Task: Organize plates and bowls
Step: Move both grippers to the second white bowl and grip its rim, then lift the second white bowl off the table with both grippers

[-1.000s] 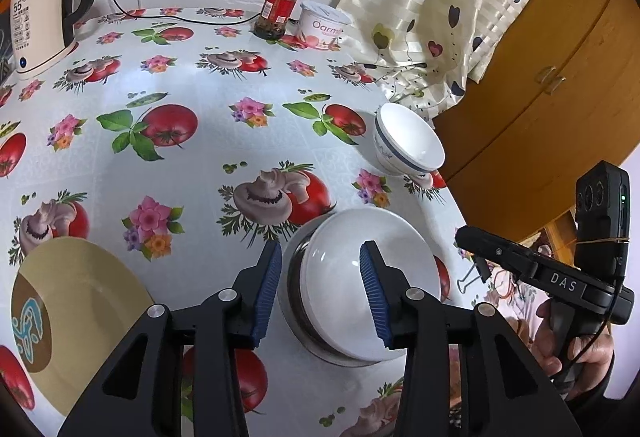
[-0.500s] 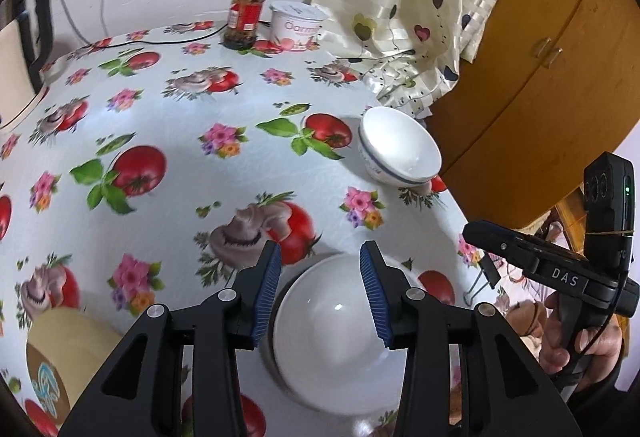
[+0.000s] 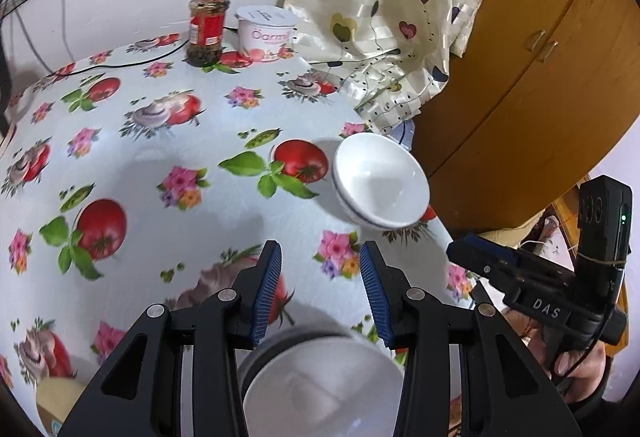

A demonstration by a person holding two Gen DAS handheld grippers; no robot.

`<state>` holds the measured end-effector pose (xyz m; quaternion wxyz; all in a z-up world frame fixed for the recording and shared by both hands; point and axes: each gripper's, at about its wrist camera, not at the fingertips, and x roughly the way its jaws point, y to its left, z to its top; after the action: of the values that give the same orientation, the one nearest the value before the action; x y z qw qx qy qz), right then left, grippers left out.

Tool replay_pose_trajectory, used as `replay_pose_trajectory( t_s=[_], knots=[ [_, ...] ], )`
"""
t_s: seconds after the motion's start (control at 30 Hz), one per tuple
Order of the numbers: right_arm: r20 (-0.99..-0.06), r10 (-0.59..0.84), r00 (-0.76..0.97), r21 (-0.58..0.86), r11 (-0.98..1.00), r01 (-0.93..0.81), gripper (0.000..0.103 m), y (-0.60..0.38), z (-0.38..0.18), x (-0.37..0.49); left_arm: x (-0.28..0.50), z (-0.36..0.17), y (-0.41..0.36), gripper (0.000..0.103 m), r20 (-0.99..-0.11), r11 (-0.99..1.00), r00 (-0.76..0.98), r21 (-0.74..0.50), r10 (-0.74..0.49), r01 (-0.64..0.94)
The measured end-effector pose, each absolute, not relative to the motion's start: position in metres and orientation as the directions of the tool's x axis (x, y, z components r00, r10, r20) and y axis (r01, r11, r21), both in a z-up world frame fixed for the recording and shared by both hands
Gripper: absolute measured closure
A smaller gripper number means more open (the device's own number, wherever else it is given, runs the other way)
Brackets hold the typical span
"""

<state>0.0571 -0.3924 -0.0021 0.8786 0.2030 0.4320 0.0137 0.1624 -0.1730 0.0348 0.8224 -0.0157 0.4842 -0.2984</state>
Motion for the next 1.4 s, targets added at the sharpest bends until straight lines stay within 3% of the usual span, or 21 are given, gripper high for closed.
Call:
replay_pose_trajectory(
  t_s=[0.4,0.67,1.07,1.27,1.4],
  knots=[
    [-0.753,0.190,0.630,0.374,0.911,0.172,0.062,-0.406,-0.009,0.080,0.196,0.023,-0.208,0.061,-0.807,0.797,0.289,-0.326,-0.515,0.509],
    [-0.757,0.187,0.626,0.379,0.906,0.187,0.071,-0.413,-0.015,0.098,0.216,0.014,-0.228,0.061,-0.834,0.797,0.259,-0.303,-0.487,0.523],
    [-0.770,0.180,0.612,0.379,0.901,0.213,0.074,-0.418,-0.027,0.113,0.226,-0.003,-0.248,0.061,-0.850,0.776,0.204,-0.312,-0.486,0.549],
    [-0.773,0.182,0.608,0.383,0.898,0.219,0.076,-0.420,-0.031,0.117,0.232,-0.012,-0.254,0.079,-0.855,0.773,0.170,-0.335,-0.489,0.539],
    [-0.775,0.186,0.604,0.389,0.894,0.224,0.078,-0.422,-0.034,0.119,0.233,-0.015,-0.256,0.084,-0.861,0.775,0.170,-0.325,-0.479,0.542]
  ],
)
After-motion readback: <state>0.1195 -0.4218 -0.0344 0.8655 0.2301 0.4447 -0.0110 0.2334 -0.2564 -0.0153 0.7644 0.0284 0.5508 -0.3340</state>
